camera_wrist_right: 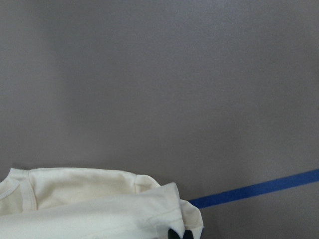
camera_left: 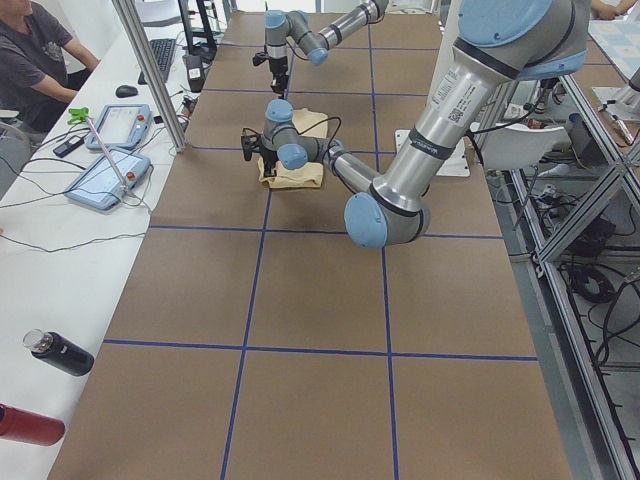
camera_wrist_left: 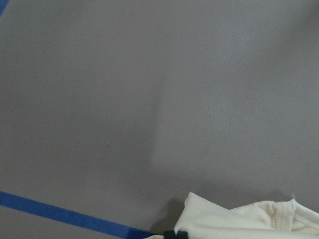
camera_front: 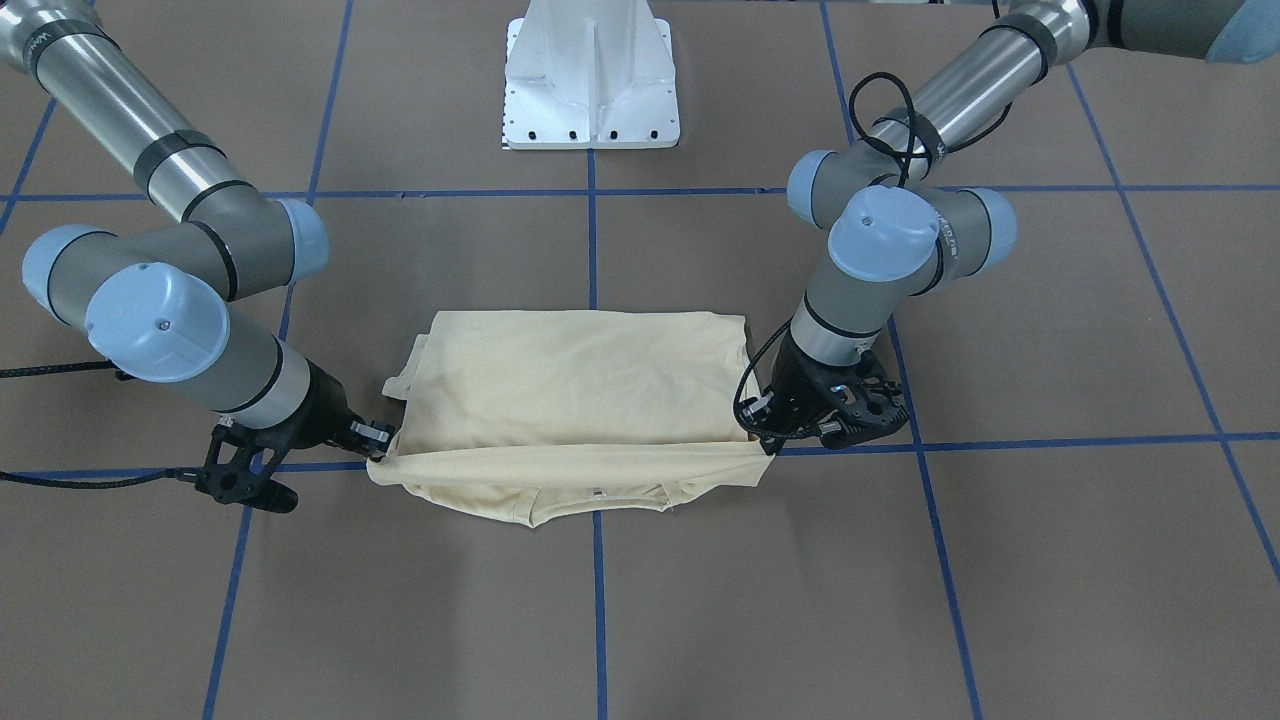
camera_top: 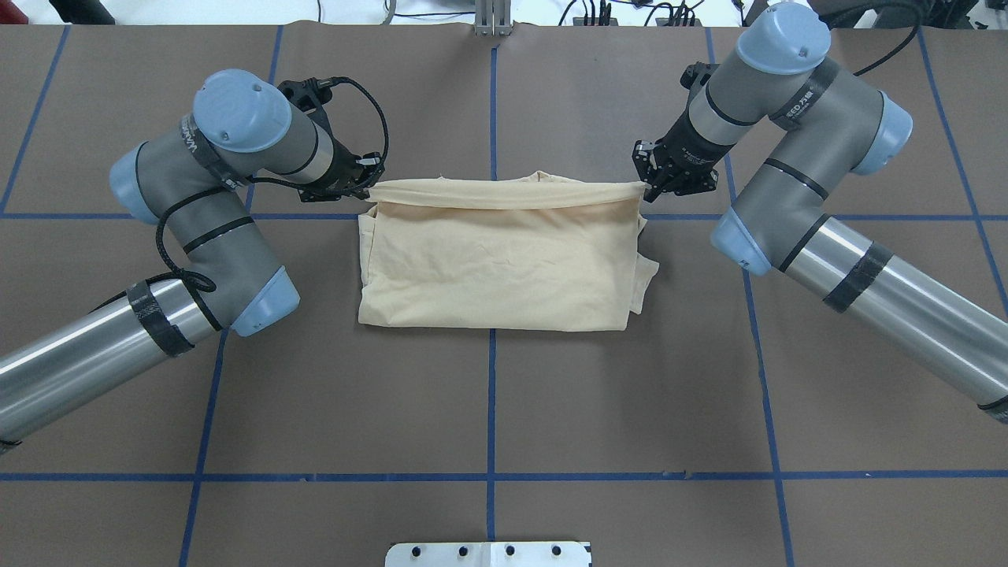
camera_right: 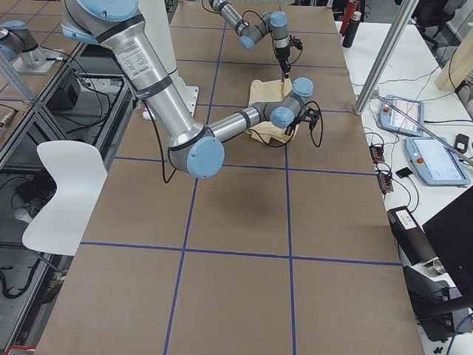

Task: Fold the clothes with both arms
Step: 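Lower the hem onto the collar edge with both grippers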

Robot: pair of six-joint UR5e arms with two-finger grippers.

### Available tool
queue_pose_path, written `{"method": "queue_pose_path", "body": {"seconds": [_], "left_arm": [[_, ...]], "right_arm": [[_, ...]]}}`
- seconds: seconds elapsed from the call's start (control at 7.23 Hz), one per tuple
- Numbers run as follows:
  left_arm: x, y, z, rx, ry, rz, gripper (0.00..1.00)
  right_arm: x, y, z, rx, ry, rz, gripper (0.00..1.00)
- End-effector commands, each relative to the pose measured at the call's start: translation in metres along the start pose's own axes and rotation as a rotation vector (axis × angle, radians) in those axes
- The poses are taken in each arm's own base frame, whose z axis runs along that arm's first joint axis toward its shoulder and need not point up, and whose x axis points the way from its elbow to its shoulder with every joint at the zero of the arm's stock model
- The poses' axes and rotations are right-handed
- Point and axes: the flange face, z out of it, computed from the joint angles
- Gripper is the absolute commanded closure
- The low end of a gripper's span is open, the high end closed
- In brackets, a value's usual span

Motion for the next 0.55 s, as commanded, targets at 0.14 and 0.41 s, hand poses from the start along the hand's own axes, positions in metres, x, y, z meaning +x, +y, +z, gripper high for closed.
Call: {"method": "queue_pose_path", "body": {"seconds": [0.14,0.41], "left_arm": [[0.007,0.004,-0.009,-0.001,0.023,0.012,0.22],[0.016,0.008,-0.028,-0.001,0.062,0.024,0.00]], "right_arm": [[-0.002,0.004,0.003,-0.005,0.000,-0.004,0.25],[0.000,-0.005,-0.007,0.008,-0.006,-0.012,0.00]]}}
